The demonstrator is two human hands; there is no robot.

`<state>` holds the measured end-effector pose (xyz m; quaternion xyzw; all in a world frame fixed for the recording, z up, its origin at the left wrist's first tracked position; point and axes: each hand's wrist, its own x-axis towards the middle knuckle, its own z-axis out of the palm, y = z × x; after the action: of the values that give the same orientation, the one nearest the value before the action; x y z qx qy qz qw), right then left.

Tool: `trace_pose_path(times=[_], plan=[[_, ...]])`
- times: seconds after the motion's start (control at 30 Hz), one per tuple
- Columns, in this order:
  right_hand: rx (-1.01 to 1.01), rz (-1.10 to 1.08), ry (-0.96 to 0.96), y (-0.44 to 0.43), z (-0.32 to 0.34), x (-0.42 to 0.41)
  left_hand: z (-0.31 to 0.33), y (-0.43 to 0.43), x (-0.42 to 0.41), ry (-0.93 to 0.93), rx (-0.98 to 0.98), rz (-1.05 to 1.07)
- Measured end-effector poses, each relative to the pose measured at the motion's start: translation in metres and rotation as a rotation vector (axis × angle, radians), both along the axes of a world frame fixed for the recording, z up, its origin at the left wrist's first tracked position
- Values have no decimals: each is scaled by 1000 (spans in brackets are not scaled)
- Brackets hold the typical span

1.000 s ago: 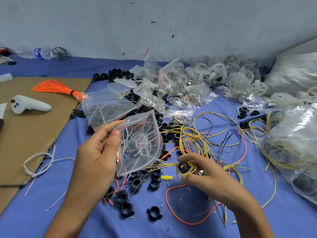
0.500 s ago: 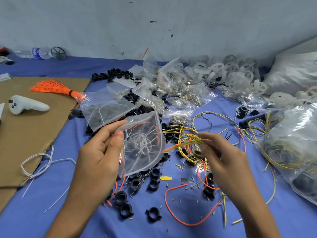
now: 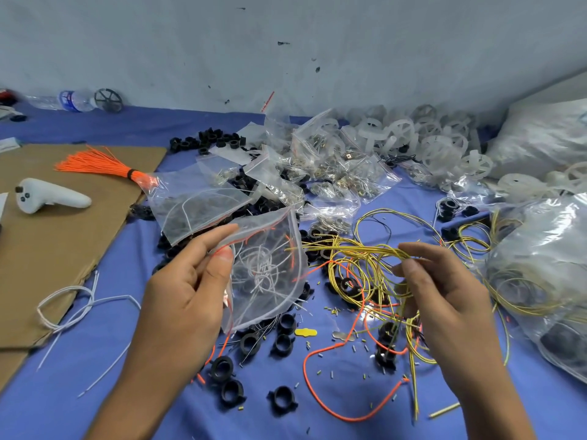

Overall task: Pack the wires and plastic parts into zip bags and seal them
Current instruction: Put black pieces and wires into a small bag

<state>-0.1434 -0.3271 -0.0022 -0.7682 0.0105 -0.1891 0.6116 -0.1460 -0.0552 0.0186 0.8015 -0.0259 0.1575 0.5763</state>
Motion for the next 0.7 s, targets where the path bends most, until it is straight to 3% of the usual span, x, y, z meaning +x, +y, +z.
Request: trace_pose_path(times=[0.2, 0.33, 0.5, 0.57, 0.63, 0.7], plan=[[222, -161, -146, -22, 17, -8, 5, -8, -6, -6, 14, -14], [397, 95, -21, -26, 34, -22, 5, -12, -8, 26, 103, -28], [-186, 426, 70, 11, 29, -28, -4, -28, -21, 36, 398, -92], [-253, 450, 162, 28, 17, -25, -9, -37, -28, 5, 514, -109], [-93, 518, 287, 45, 5, -23, -13, -42, -34, -71, 610, -119], [242, 625, 421, 66, -4, -22, -14, -43, -35, -73, 605, -146]])
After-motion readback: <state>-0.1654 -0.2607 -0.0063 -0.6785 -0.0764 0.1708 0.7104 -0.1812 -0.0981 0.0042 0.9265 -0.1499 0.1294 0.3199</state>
